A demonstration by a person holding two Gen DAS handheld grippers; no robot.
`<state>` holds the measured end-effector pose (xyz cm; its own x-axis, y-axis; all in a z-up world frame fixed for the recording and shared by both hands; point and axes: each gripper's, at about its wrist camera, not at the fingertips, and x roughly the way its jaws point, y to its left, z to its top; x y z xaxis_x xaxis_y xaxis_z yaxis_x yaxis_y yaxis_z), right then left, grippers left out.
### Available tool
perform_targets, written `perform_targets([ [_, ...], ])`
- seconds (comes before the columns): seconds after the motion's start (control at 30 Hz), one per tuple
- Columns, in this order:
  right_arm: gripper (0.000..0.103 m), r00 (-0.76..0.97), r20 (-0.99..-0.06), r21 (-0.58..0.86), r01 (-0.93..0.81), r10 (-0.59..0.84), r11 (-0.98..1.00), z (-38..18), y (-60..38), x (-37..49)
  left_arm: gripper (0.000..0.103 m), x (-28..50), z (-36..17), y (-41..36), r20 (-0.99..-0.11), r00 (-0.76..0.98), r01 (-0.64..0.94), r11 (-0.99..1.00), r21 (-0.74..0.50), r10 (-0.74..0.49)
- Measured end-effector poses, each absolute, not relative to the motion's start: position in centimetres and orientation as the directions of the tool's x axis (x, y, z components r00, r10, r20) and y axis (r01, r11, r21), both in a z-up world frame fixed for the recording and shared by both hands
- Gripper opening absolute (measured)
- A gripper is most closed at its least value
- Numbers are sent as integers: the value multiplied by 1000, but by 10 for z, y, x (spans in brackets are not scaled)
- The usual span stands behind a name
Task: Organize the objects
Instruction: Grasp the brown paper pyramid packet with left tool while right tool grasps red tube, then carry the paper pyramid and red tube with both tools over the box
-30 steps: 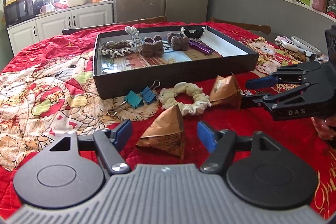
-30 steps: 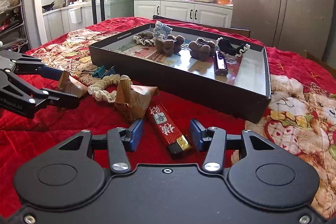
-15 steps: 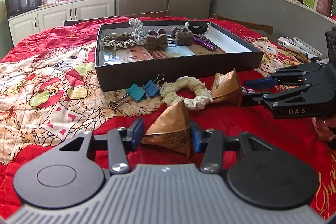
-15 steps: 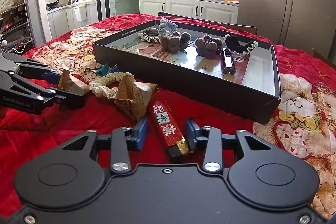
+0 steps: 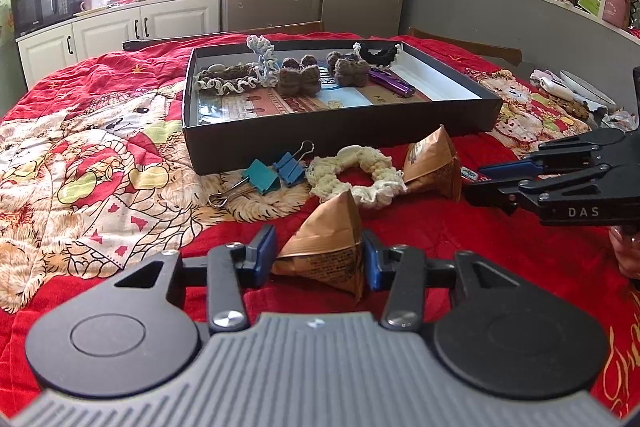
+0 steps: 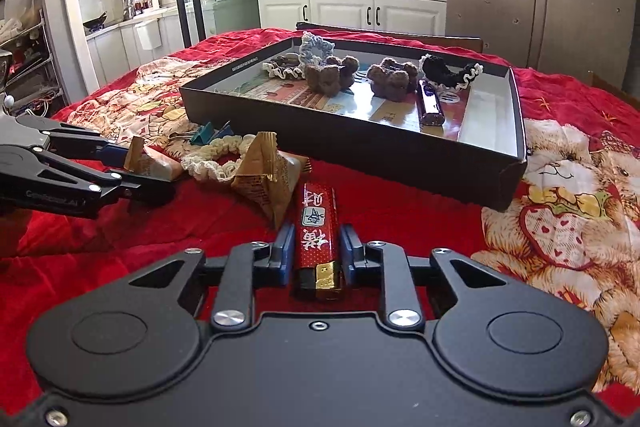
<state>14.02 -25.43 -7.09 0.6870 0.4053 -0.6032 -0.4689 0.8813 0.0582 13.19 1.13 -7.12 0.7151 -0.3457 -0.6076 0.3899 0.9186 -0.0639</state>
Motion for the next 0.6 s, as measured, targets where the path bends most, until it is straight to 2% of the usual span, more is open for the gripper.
perform_targets([
  [0.6, 23, 711, -572, 82, -446, 408, 891, -64, -262, 129, 46, 128, -62, 14, -597, 715, 390, 916, -92, -364],
])
